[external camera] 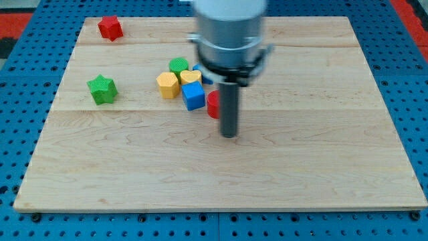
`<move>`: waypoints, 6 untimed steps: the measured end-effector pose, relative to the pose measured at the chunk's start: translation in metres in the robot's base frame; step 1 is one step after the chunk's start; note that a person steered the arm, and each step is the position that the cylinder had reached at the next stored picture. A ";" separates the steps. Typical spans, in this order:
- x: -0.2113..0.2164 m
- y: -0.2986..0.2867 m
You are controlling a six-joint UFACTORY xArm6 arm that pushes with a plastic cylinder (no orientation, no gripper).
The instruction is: Move the red circle into the group of blocks
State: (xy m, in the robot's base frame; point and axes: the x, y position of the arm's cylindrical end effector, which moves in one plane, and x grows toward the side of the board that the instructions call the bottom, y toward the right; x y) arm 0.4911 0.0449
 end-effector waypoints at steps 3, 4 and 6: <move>-0.015 -0.061; -0.072 -0.067; -0.036 -0.029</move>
State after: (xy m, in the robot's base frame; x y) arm 0.4549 0.0160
